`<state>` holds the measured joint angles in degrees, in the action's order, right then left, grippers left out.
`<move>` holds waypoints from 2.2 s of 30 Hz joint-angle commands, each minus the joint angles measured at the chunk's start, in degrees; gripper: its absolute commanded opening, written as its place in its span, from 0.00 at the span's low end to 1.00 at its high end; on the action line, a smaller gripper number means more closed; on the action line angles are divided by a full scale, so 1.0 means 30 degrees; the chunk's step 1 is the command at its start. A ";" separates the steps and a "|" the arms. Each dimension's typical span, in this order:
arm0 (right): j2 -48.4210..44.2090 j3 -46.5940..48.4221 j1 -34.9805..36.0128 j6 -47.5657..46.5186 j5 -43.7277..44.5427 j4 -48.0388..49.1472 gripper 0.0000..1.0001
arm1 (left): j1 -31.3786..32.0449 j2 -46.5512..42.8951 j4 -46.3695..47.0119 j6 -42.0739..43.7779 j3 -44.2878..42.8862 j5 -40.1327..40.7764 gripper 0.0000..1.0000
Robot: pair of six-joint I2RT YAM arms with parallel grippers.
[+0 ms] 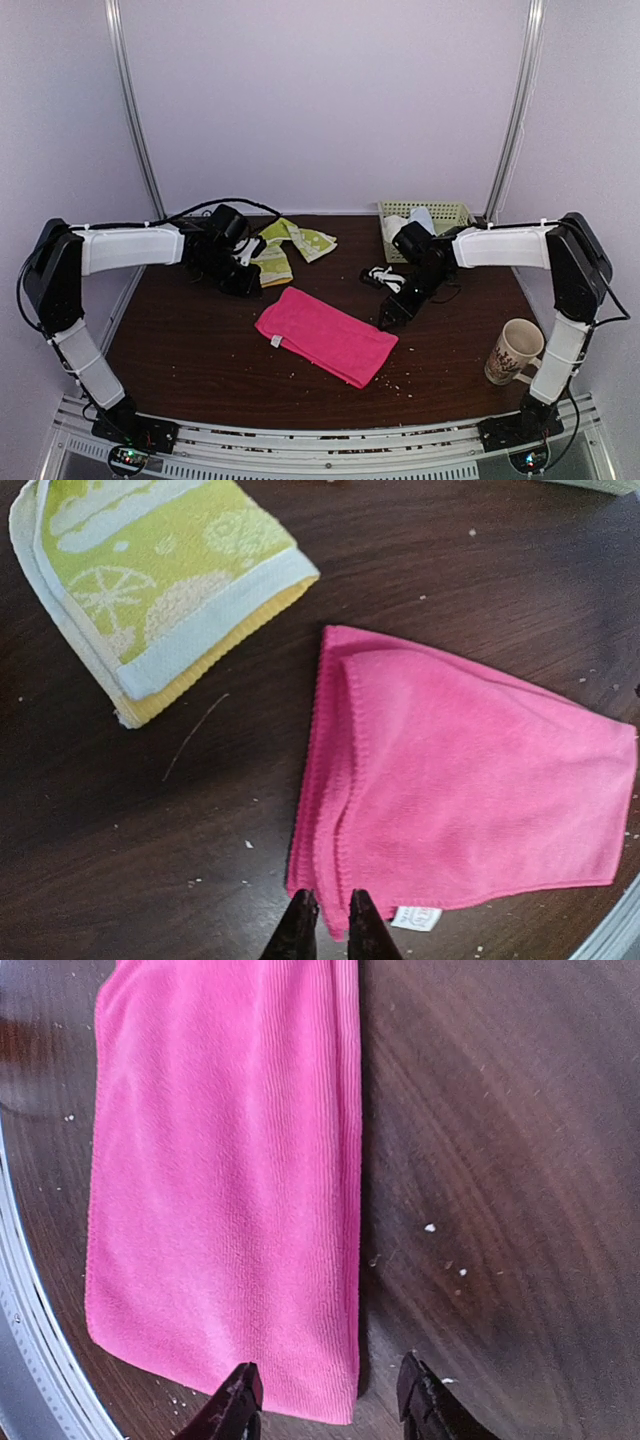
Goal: Roll the towels
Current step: Rotate the towel at the center of the board, then adjust the towel at the center of the board.
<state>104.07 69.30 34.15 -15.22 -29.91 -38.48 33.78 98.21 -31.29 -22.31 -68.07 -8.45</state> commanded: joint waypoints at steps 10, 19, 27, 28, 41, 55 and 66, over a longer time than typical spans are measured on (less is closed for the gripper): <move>0.0374 -0.0024 -0.0279 -0.1679 -0.4202 0.2672 0.48 | -0.0191 -0.0704 0.5275 -0.4049 0.4312 -0.5842 0.03; 0.1308 -0.1064 -0.0280 -0.2237 -0.3394 0.2435 0.47 | -0.1676 0.0803 0.6783 -0.4616 0.5829 -0.4743 0.00; 0.2239 -0.0779 -0.0295 -0.2026 -0.2963 0.2258 0.45 | -0.1745 0.0396 0.6784 -0.4607 0.6183 -0.4541 0.00; 0.2185 -0.0790 -0.0282 -0.1980 -0.2962 0.2302 0.45 | -0.1754 0.0030 0.7015 -0.4687 0.6320 -0.4556 0.00; 0.2530 -0.0629 -0.0270 -0.2030 -0.2954 0.2169 0.45 | -0.1715 -0.0907 0.8718 -0.5370 0.6919 -0.6892 0.15; 0.2855 -0.0541 -0.0244 -0.2155 -0.2948 0.1987 0.45 | -0.1664 0.0862 0.8190 -0.4905 0.6399 -0.7212 0.20; 0.3077 -0.0427 -0.0247 -0.2162 -0.2942 0.1902 0.45 | -0.1462 0.0433 0.8635 -0.5171 0.6358 -0.7890 0.15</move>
<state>110.87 68.01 33.36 -21.17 -40.60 -31.70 29.08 99.85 -7.38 -37.87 -48.14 -30.68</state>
